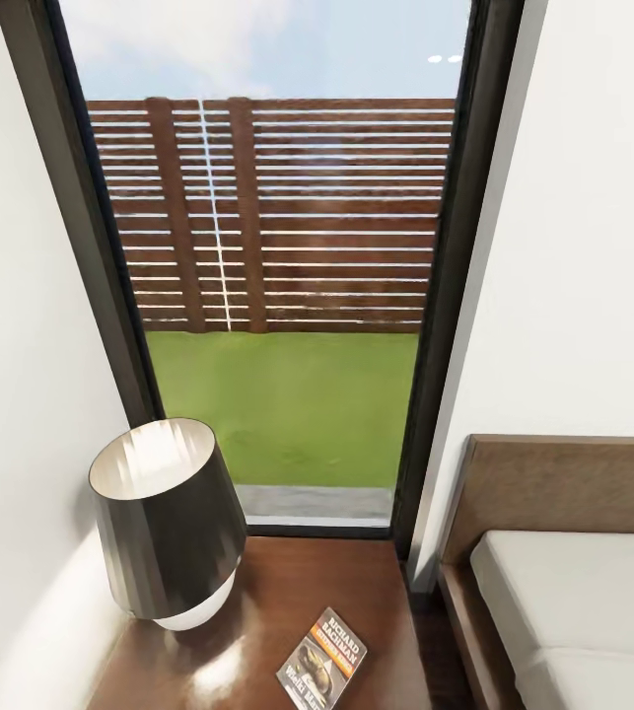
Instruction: In the bedroom, move the book from the bed onto either nightstand, and place the two sandals side by side next to the bed.
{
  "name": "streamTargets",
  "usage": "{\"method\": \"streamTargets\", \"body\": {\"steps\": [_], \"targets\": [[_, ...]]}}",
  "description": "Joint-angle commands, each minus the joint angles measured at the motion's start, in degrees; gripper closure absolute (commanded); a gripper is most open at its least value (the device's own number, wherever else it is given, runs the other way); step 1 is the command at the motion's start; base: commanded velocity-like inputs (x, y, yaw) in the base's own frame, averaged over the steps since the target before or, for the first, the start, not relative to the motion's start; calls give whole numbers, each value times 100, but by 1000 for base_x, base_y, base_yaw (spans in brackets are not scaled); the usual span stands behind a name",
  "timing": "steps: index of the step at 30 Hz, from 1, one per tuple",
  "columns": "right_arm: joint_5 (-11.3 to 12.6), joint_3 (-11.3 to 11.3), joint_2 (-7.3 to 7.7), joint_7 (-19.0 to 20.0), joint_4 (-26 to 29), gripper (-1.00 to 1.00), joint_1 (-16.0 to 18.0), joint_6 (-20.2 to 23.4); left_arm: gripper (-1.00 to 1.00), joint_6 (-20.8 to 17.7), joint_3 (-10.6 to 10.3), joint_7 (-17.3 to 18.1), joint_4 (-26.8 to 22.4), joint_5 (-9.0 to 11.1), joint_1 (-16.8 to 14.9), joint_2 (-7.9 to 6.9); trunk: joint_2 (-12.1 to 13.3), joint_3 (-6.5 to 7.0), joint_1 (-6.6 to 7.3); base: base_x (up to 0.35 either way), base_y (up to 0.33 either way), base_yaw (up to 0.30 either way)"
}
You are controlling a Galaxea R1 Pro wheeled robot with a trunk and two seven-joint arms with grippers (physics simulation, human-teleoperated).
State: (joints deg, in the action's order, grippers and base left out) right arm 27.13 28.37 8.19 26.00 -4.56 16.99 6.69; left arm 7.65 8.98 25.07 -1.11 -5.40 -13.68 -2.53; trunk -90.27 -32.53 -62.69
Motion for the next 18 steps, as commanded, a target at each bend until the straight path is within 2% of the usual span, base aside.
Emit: {"method": "streamTargets", "body": {"steps": [1,18], "targets": [[56,37,-1,28,-10,-100,6,20,-100,26,44,14,3,-60,-4,0,-3,-5,0,0,0,0],[47,37,-2,28,-9,-100,6,20,-100,35,42,16,-3,-66,-3,7,-3,-5,0,0,0,0]]}}
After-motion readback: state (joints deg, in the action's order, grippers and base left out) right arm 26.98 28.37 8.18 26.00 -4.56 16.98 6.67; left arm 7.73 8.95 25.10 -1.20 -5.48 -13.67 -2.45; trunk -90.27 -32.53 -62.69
